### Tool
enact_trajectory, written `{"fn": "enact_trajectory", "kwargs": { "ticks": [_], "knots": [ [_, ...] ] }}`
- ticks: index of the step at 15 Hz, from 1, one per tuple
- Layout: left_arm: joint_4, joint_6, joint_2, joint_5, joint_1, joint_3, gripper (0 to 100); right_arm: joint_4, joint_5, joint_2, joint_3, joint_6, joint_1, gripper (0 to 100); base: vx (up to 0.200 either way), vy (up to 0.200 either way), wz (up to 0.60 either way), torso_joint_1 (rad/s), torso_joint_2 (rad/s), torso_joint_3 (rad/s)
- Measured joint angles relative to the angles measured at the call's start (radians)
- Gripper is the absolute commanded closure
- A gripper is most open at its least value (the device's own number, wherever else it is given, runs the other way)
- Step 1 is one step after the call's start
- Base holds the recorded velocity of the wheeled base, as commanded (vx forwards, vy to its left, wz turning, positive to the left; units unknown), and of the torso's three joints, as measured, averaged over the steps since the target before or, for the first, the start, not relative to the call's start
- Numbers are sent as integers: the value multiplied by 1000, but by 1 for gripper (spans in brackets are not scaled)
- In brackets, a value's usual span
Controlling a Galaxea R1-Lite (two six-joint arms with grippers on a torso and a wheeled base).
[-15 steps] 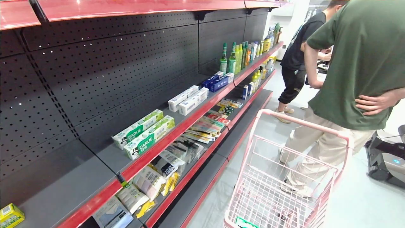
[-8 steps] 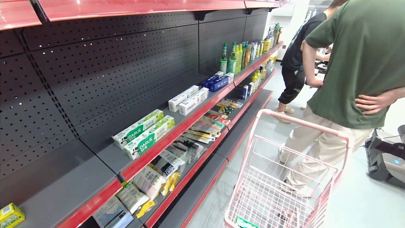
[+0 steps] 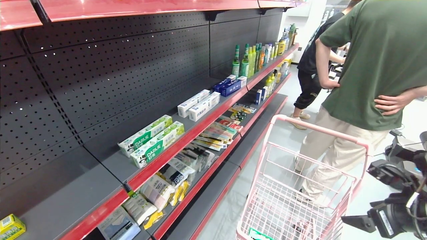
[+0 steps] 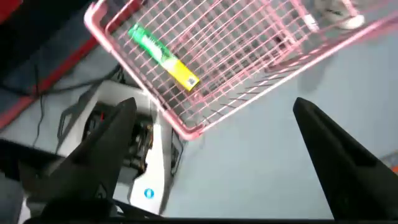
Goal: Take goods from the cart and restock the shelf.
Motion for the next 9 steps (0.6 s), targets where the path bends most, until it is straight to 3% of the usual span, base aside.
{"fn": "enact_trajectory", "kwargs": {
  "ticks": [3, 9],
  "knots": [
    [0, 0, 0, 0, 0, 0, 0, -21, 48, 221, -71, -113, 21, 0, 0, 0, 0, 0, 0, 0],
    [1, 0, 0, 0, 0, 0, 0, -177, 62, 522, -107, -257, 27, 0, 0, 0, 0, -81, 185, 97]
  ]
}}
